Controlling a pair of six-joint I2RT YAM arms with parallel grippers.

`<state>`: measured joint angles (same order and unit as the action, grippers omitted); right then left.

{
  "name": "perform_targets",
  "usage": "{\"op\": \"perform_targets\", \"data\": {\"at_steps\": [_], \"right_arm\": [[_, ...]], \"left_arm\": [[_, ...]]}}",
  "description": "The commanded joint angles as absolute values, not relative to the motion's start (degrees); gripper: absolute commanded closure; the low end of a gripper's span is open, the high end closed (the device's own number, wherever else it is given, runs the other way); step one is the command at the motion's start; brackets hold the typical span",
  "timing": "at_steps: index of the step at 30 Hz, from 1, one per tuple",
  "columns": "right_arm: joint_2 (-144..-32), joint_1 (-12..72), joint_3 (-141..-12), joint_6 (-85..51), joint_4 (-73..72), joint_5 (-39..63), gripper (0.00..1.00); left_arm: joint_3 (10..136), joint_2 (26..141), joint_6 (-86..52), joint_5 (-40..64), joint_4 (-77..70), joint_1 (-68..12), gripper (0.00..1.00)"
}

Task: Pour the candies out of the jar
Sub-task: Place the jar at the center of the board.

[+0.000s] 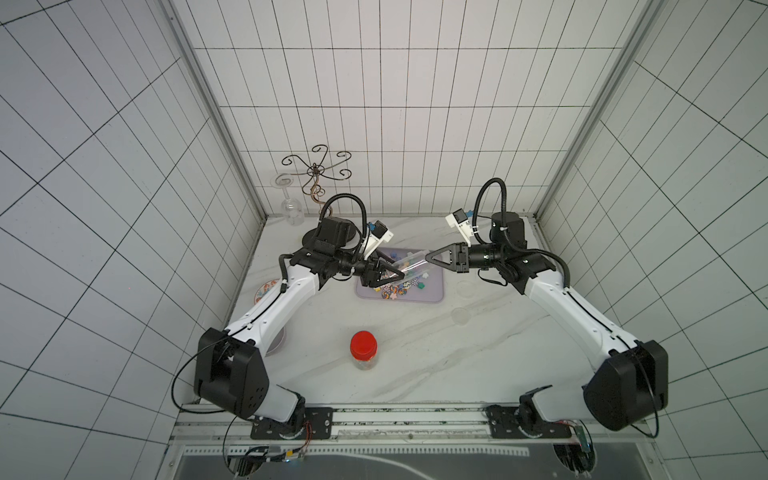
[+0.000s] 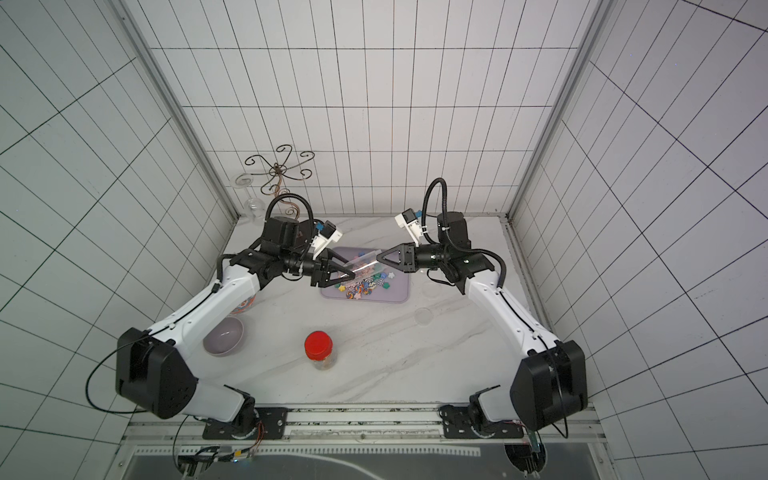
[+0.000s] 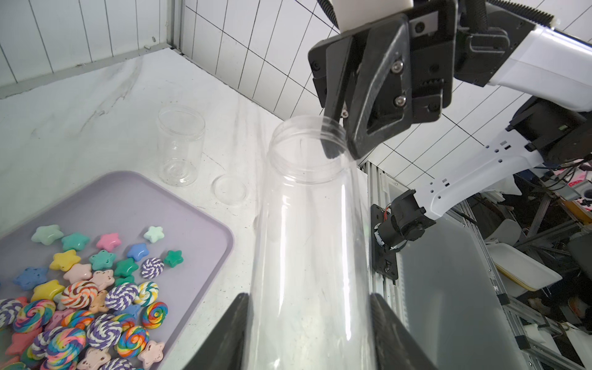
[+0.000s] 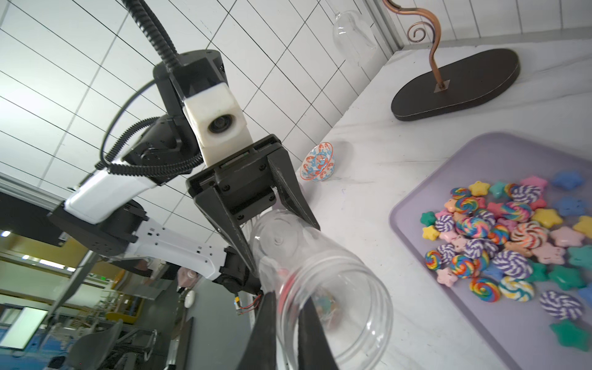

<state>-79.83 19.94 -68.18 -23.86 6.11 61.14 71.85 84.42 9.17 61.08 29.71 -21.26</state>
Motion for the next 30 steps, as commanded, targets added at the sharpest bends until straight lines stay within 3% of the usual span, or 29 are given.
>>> {"op": "perform_targets", "data": {"at_steps": [1, 10, 19, 25, 30], "right_arm": [[-77.8, 20.8, -67.6, -27.6, 1.5, 64.2, 0.98], [-76.7, 20.7, -66.6, -28.4, 2.4, 63.6, 1.0], [-76.0, 20.4, -67.0, -25.0, 7.7, 60.8, 1.0], [-76.3, 20.3, -70.0, -19.0, 16.9, 55.0, 1.0], [-76.6, 19.9, -74.5, -12.5, 29.4, 44.8, 1.0]], "left_arm": [[71.7, 84.4, 8.7, 58.2, 27.8, -21.4, 0.62], [71.5, 83.8, 7.8, 58.0, 26.7, -20.8, 0.36], [70.8, 83.1, 6.8, 58.4, 25.0, -20.1, 0.22], [70.5, 82.5, 6.1, 58.4, 24.2, -19.2, 0.03], [69.5, 81.7, 4.0, 57.9, 21.7, -17.8, 0.03]]}}
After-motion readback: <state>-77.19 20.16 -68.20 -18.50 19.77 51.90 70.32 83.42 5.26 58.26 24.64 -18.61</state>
